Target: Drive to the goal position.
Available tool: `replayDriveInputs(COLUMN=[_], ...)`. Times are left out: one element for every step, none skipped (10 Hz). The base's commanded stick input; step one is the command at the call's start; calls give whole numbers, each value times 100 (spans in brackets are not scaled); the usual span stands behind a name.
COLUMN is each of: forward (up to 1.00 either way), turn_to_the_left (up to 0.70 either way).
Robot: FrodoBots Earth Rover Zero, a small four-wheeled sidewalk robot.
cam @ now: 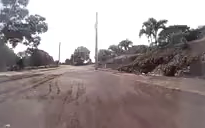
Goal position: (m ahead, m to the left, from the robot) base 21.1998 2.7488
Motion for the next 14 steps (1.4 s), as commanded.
replayDriveInputs(forward=[70,70,70,70,70,70,70,70,70,70,70,70,70,70], turn_to_the_left=[27,26,15,5,0,0,0,0,0,0,0,0,0,0])
